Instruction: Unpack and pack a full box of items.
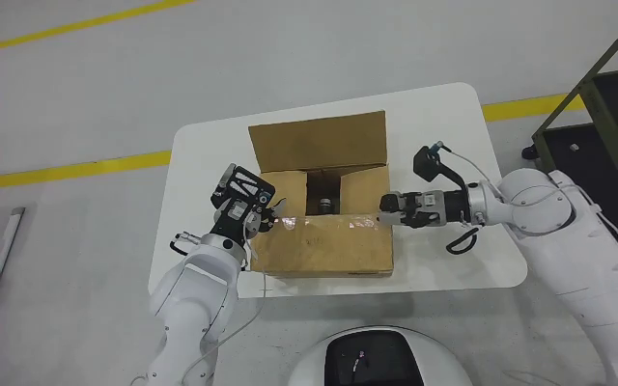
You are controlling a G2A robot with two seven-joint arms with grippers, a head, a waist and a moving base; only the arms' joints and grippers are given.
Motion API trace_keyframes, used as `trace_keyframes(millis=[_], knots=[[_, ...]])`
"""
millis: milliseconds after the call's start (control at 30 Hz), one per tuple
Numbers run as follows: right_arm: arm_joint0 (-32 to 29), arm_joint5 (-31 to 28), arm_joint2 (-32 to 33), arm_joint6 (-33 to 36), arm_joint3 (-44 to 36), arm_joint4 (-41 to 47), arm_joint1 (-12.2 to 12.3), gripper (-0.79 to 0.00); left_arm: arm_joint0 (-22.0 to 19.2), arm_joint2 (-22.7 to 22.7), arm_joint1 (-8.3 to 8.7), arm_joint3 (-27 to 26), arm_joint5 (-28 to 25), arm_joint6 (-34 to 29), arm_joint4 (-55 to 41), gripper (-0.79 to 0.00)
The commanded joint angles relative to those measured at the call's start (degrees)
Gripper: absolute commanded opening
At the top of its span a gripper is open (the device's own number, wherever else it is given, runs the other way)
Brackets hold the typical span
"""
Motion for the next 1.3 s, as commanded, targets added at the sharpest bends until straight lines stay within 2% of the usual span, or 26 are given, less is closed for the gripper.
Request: trace_keyframes(millis=[0,133,567,900,1267], knots=[[0.17,0.08,-0.57,0.07,0.39,1.42,0.03,-0.462,0.00,0.00,0.00,0.00,0.00,0.00,0.00,0.000],[0.76,0.52,-1.73,0.51,0.92,3.35,0.37,-0.480,0.00,0.00,0.00,0.00,0.00,0.00,0.00,0.000],[1.66,3.32,-4.81,3.31,-0.49,7.02,2.51,-0.437,0.00,0.00,0.00,0.00,0.00,0.00,0.00,0.000],[2.13,4.84,-6.67,4.84,-1.19,8.99,4.20,-0.440,0.00,0.00,0.00,0.00,0.00,0.00,0.00,0.000],[3.83,5.38,-11.18,5.37,-0.96,10.84,4.64,-0.434,0.00,0.00,0.00,0.00,0.00,0.00,0.00,0.000]])
